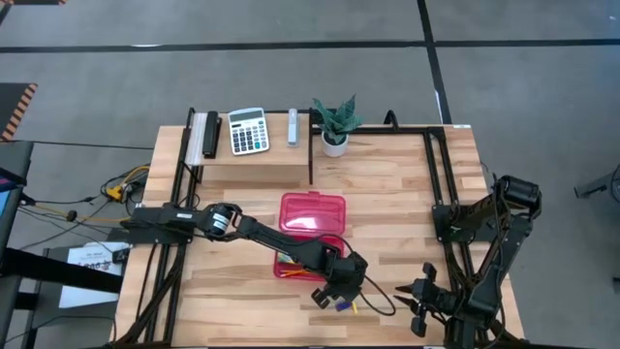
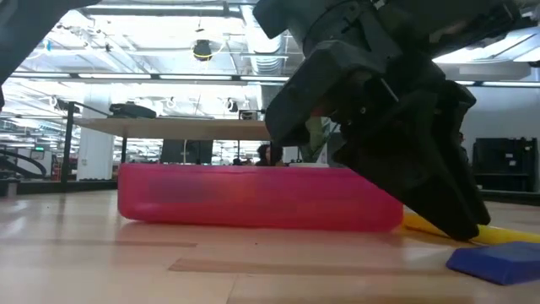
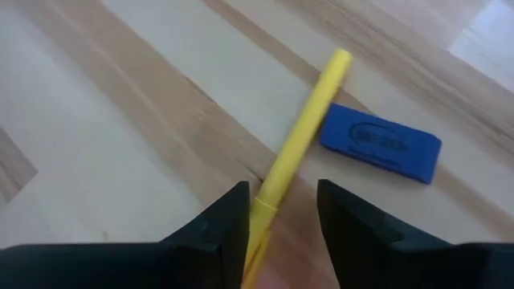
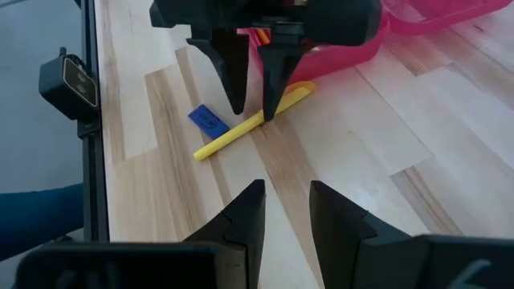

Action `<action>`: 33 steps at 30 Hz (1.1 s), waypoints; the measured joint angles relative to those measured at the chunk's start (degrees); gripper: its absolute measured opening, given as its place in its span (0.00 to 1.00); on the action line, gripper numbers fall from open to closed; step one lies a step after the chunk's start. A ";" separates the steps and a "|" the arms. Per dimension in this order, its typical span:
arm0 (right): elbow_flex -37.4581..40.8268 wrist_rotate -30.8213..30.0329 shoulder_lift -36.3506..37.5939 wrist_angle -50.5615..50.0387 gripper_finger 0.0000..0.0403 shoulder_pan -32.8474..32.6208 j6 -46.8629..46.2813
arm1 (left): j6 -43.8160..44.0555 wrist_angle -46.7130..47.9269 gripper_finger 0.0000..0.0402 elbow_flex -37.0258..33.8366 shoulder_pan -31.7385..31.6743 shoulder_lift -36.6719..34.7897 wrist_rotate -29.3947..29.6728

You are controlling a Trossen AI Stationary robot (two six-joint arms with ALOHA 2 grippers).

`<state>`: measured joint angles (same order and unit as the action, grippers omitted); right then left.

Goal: Pack school essentials
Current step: Put the yellow pen into the red supply box

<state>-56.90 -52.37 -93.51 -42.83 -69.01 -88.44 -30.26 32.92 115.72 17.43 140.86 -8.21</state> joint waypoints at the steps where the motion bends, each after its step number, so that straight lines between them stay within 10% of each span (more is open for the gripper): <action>1: 0.00 -0.01 0.00 0.00 0.27 0.00 0.00 | -0.22 0.15 0.30 0.00 0.01 0.00 0.04; 13: 0.00 -0.01 0.00 0.03 0.27 0.02 -0.02 | -0.71 2.17 0.02 0.85 -0.03 0.55 1.81; 33: 0.00 -0.01 0.00 0.09 0.27 0.02 -0.15 | 8.82 1.88 0.00 10.48 0.72 0.57 5.53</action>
<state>-56.90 -52.38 -93.51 -42.74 -68.99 -88.60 -21.43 34.80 126.20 18.15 141.43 -2.68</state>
